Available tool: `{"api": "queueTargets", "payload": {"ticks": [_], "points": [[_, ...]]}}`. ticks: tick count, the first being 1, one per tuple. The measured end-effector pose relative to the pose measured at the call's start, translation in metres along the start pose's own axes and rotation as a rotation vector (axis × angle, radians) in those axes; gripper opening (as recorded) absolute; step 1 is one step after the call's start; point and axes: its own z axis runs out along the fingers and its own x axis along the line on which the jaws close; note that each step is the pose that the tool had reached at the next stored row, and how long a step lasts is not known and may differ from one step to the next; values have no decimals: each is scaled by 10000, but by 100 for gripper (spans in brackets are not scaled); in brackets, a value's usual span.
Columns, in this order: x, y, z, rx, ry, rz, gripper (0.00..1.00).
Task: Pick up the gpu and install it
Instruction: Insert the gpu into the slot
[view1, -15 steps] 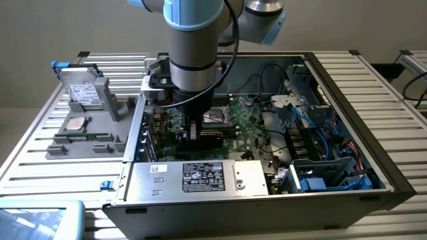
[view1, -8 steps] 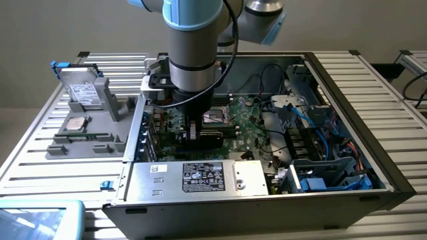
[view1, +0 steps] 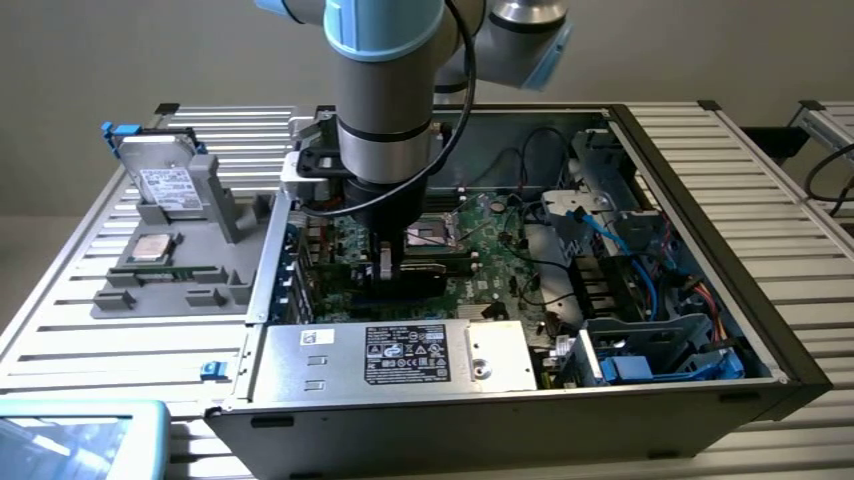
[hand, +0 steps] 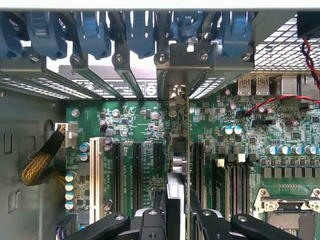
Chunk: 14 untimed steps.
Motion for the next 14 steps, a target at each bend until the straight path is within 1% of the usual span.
{"api": "queueTargets", "payload": {"ticks": [6, 7, 8, 9, 10, 11, 13, 14], "points": [[0, 0, 0, 0, 0, 1, 28], [-1, 5, 0, -14, -4, 8, 28], [0, 5, 0, -3, -2, 8, 30], [0, 3, -2, 0, -1, 6, 36], [0, 1, -6, 0, 1, 2, 36], [0, 1, -14, 1, 0, 1, 43], [-1, 2, -55, 2, 0, 1, 43], [-1, 3, -95, 1, 0, 1, 43]]}}
